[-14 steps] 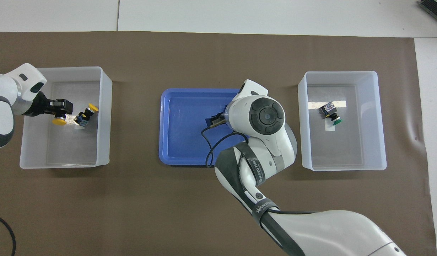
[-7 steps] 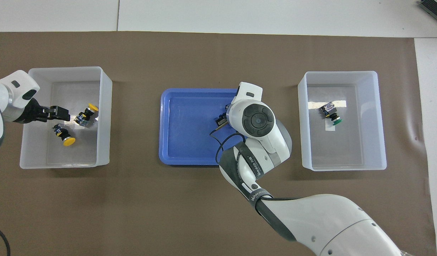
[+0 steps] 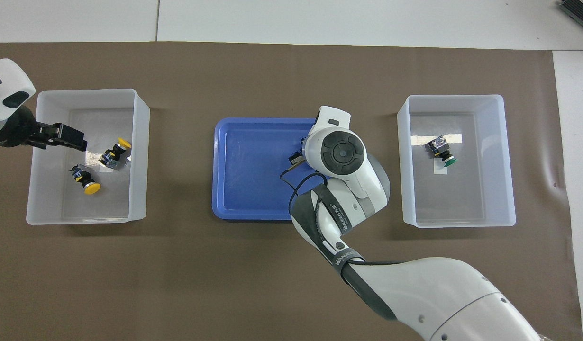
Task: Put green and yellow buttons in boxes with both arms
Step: 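Carry the green button into the box with the right gripper and release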
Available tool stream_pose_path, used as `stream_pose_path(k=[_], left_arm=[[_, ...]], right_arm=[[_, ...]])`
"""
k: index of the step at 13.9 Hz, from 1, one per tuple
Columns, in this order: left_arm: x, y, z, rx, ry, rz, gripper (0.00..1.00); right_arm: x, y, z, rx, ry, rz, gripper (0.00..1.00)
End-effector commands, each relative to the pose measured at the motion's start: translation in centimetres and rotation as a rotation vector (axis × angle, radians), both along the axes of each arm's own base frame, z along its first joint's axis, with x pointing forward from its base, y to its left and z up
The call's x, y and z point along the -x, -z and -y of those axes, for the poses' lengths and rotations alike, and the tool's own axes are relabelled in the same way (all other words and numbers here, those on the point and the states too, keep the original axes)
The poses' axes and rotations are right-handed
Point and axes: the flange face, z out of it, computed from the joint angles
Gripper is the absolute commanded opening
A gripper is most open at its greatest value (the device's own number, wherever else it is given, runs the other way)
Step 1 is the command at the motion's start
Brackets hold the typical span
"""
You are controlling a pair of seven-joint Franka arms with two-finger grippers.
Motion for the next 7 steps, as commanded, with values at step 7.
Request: stream_pose_path(k=[7], left_arm=[[4.6, -6.7, 5.4, -0.024, -0.012, 0.012, 1.0]], right_arm=[[-2.6, -13.3, 19.8, 0.079, 0.065, -0.121, 0.0]])
